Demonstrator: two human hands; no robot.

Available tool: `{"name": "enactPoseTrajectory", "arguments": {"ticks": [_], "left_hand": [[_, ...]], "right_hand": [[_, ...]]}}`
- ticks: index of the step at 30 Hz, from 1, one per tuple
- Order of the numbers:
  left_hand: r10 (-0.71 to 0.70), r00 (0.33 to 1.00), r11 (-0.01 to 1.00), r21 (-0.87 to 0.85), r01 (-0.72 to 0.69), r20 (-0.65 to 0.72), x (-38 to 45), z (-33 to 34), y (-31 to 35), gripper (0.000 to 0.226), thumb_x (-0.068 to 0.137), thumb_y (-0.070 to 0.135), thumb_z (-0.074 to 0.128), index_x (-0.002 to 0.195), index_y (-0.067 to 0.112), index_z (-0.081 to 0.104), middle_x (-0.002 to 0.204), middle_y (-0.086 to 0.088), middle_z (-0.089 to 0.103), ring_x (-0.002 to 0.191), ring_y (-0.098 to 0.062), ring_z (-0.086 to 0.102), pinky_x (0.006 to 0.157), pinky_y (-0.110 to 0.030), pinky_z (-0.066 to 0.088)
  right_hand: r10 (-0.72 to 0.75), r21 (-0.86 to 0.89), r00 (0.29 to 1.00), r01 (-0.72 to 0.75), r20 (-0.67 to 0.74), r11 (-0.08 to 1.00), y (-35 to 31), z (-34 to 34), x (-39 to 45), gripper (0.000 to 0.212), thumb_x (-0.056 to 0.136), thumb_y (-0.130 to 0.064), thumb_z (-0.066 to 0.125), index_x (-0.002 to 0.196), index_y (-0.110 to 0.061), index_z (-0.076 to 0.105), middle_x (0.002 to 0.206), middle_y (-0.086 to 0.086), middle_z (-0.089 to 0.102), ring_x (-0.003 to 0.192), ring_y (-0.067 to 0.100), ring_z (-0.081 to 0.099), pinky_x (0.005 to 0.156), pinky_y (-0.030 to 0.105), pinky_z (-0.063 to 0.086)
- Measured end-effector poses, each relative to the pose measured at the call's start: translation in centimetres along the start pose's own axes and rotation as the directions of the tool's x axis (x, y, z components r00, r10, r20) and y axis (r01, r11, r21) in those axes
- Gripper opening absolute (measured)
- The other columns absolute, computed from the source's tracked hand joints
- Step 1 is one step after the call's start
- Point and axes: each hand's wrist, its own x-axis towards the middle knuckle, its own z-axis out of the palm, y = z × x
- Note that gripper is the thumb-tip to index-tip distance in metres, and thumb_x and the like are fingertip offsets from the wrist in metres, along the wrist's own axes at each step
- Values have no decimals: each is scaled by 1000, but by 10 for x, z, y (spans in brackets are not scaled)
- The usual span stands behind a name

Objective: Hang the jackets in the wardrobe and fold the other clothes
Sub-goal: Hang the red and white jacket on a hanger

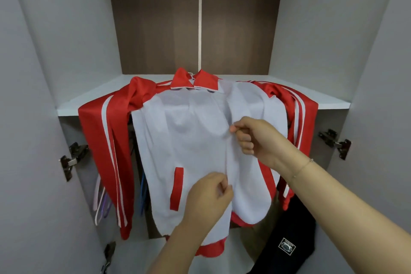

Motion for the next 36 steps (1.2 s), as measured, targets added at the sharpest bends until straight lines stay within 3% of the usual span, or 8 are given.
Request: {"name": "enactPoseTrajectory", "arguments": {"ticks": [7,13,16,20,25,30,32,36], "left_hand": [[-137,936,984,156,90,325,9,-24,-6,22,83,27,63,63,22,56,63,12,54,62,-3,51,67,-24,48],[-60,966,998,-31,54,-252,63,-55,37,35,81,62,60,97,32,54,85,16,62,76,1,57,67,-23,48],[-25,940,999,33,39,-341,99,-63,52,33,85,56,59,90,23,53,80,10,62,74,-8,60,64,-30,48],[40,970,984,180,4,-239,115,-53,44,38,97,32,52,64,21,36,61,5,43,65,-23,49,56,-35,32],[17,997,982,190,-2,-77,101,-45,21,47,93,37,57,59,16,32,53,2,37,58,-18,44,64,-37,43],[-28,995,935,355,-9,100,102,-66,26,45,88,47,59,60,17,42,62,5,49,64,-11,47,59,-26,36],[-27,999,965,261,19,29,110,-78,33,34,88,50,60,68,22,57,71,10,62,68,-5,55,63,-21,43],[13,914,992,123,41,-406,154,-100,52,28,85,53,63,77,28,55,64,8,61,64,-4,56,58,-23,40]], "right_hand": [[-133,-123,988,122,-83,985,-49,9,39,29,94,-12,41,76,-7,63,45,-4,36,41,13,30,37,17,27],[-178,-256,984,171,-3,951,-66,8,54,24,89,-12,47,74,-5,64,45,0,37,39,15,32,37,18,29],[-156,-284,986,168,66,944,-65,5,57,22,87,-11,49,74,-4,65,45,0,36,38,14,31,38,17,28],[-116,-227,992,125,51,966,-68,0,76,25,91,-11,47,76,-4,65,44,-4,34,38,11,29,36,19,25],[164,137,973,-187,162,973,-94,-1,124,29,97,-11,36,77,-5,57,40,-9,29,29,3,28,29,14,23],[76,153,982,-103,175,983,-123,10,166,30,98,-11,31,81,-5,56,39,-8,30,29,3,27,32,12,23],[49,162,980,-81,193,983,-133,11,178,30,98,-10,31,83,-5,56,40,-8,31,29,3,28,32,11,24],[42,124,963,-77,266,989,-139,12,194,28,98,-11,32,84,-4,55,40,-7,31,29,4,29,31,13,26]]}}
